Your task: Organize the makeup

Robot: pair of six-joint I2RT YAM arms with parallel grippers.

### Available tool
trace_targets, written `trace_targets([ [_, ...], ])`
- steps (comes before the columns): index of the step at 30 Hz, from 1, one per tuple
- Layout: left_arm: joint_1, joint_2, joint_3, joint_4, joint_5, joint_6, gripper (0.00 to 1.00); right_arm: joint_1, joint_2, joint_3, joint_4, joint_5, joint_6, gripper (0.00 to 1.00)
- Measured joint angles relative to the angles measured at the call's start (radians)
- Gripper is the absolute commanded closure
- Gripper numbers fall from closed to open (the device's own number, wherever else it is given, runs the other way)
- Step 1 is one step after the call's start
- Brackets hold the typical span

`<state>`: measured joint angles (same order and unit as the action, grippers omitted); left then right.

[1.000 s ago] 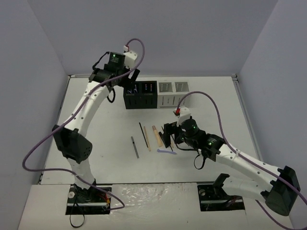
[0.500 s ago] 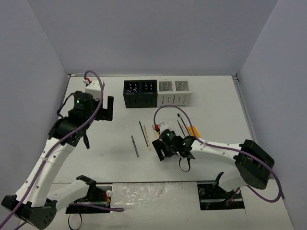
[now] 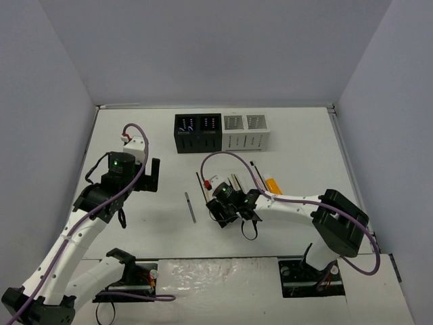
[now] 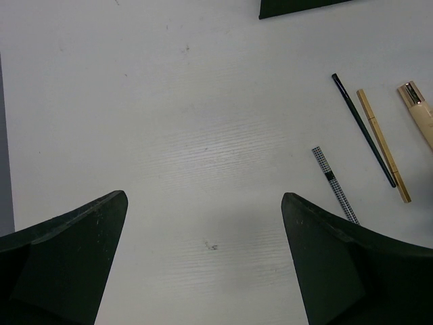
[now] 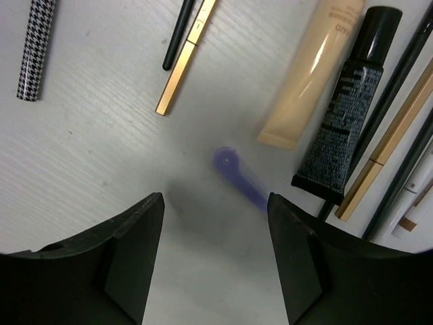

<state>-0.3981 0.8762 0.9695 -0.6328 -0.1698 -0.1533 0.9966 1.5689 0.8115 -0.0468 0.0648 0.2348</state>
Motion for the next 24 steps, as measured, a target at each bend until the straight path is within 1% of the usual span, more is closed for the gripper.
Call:
trace_targets([
  [5, 0.0, 0.007, 0.0, 0.001, -0.01, -0.001, 0.03, 0.0, 0.047, 0.04, -0.01, -0.004, -0.049, 0.46],
  [13, 0.002, 0.008, 0.0, 0.003, -0.012, -0.001, 0.03, -0.01, 0.091, 0.069, -0.017, -0.039, -0.092, 0.46],
  [17, 0.007, 0.009, 0.0, 0.002, -0.012, -0.001, 0.03, -0.015, 0.097, 0.074, -0.017, -0.06, -0.098, 0.48],
  [19, 0.007, 0.01, 0.0, 0.003, -0.011, -0.001, 0.03, -0.016, 0.098, 0.075, -0.018, -0.07, -0.097, 0.51],
  [21, 0.008, 0.012, 0.0, 0.003, -0.011, -0.001, 0.03, -0.016, 0.098, 0.075, -0.018, -0.076, -0.092, 0.55],
  [24, 0.012, 0.016, 0.0, 0.003, -0.007, -0.001, 0.03, -0.016, 0.098, 0.075, -0.021, -0.079, -0.074, 0.59],
])
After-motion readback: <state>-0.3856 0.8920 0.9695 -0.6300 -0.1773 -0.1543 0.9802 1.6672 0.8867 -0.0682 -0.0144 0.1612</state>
